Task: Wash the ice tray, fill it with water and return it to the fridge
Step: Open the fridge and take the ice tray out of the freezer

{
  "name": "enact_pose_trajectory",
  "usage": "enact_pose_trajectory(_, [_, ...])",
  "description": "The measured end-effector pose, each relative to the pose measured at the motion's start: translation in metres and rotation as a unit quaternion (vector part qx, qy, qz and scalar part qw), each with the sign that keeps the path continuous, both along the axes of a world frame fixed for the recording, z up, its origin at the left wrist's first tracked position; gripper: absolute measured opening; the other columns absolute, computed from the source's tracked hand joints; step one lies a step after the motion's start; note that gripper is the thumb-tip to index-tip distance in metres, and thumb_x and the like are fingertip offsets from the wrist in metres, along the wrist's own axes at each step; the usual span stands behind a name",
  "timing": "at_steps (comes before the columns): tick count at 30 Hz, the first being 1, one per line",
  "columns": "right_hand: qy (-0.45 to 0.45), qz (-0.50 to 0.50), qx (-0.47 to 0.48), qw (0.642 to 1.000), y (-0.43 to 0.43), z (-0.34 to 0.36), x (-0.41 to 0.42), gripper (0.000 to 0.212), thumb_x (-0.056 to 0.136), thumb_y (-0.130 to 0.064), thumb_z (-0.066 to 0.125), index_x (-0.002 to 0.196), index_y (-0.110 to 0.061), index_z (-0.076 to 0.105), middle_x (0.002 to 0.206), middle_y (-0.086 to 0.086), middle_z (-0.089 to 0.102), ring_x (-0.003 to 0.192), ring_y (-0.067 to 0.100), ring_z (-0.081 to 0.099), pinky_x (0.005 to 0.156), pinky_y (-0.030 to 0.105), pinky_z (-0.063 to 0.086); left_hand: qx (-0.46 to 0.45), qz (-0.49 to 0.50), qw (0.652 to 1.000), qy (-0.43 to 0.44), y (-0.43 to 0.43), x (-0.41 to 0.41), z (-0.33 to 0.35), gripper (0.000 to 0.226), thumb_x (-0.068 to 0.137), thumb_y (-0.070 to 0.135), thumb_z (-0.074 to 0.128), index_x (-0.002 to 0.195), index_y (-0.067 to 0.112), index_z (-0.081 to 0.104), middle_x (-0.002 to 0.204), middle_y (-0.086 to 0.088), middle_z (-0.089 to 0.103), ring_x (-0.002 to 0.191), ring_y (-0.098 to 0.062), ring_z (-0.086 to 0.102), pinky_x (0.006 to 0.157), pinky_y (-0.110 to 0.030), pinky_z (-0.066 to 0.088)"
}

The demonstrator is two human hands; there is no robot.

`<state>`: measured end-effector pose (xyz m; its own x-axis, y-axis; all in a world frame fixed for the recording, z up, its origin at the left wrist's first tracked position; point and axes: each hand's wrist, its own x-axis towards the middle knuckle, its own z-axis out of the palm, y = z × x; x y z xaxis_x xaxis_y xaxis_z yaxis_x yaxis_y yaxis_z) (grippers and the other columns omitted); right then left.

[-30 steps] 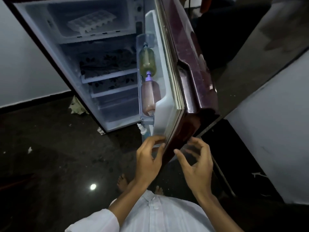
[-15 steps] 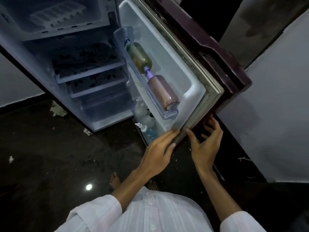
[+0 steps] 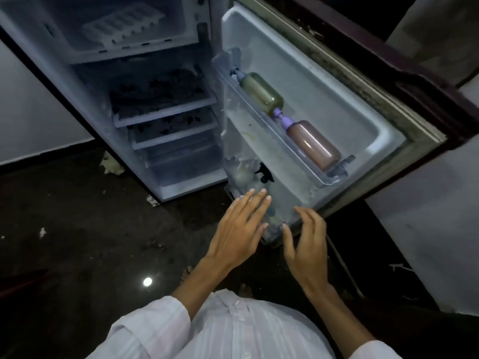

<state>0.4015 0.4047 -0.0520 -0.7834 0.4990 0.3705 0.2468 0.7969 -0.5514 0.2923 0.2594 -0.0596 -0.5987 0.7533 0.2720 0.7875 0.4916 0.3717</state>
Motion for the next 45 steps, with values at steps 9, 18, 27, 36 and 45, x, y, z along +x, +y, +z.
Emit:
enact_pose_trajectory(9, [-0.18, 0.137, 0.108, 0.968, -0.05, -0.035, -0.103, 0.073, 0.099, -0.048, 0.037, 0.156, -0.01, 0.012, 0.164, 0.009, 0.009, 0.152, 0.023, 0.003, 0.119, 0.047, 0.021, -0.169, 0.139, 0.976, 0.016, -0.069, -0.068, -0.013, 0.066, 0.103, 0.051, 0.025, 0.158, 0.015, 0.022, 0.167, -0.007, 0.017, 0.154, -0.028, 0.012, 0.12, -0.057, 0.024])
enact_pose_trajectory(18, [-0.202, 0.182, 0.148, 0.951, -0.109, -0.032, -0.205, 0.078, 0.095, -0.055, 0.027, 0.156, -0.011, 0.008, 0.164, 0.008, 0.004, 0.152, 0.024, 0.0, 0.118, 0.054, 0.023, -0.192, 0.236, 0.952, 0.023, -0.134, -0.164, 0.001, 0.071, 0.1, 0.056, 0.022, 0.16, 0.017, 0.016, 0.168, -0.007, 0.009, 0.155, -0.03, 0.008, 0.119, -0.063, 0.02])
enact_pose_trajectory(27, [-0.165, 0.164, 0.179, 0.956, -0.147, 0.002, -0.314, 0.078, 0.098, -0.057, 0.03, 0.156, -0.011, 0.005, 0.164, 0.009, 0.001, 0.151, 0.025, -0.002, 0.118, 0.053, 0.021, -0.171, 0.254, 0.951, 0.044, -0.17, -0.258, 0.031, 0.072, 0.101, 0.057, 0.013, 0.16, 0.017, 0.014, 0.168, -0.007, 0.007, 0.155, -0.03, 0.004, 0.122, -0.061, 0.011])
enact_pose_trajectory(36, [-0.108, 0.177, 0.155, 0.966, -0.141, 0.046, -0.431, 0.074, 0.1, -0.052, 0.036, 0.156, -0.01, 0.011, 0.164, 0.011, 0.007, 0.151, 0.026, -0.001, 0.12, 0.05, 0.019, -0.059, 0.273, 0.96, 0.01, -0.173, -0.36, 0.069, 0.064, 0.105, 0.048, 0.035, 0.158, 0.014, 0.024, 0.166, -0.014, 0.017, 0.153, -0.032, 0.016, 0.123, -0.048, 0.02])
enact_pose_trajectory(45, [-0.061, 0.205, 0.165, 0.963, -0.1, 0.062, -0.575, 0.069, 0.098, -0.045, 0.047, 0.15, -0.004, 0.025, 0.156, 0.018, 0.027, 0.147, 0.033, 0.02, 0.11, 0.051, 0.036, 0.042, 0.337, 0.94, -0.008, -0.151, -0.472, 0.074, 0.052, 0.104, 0.036, 0.043, 0.146, 0.005, 0.042, 0.149, -0.02, 0.043, 0.128, -0.041, 0.05, 0.094, -0.053, 0.051])
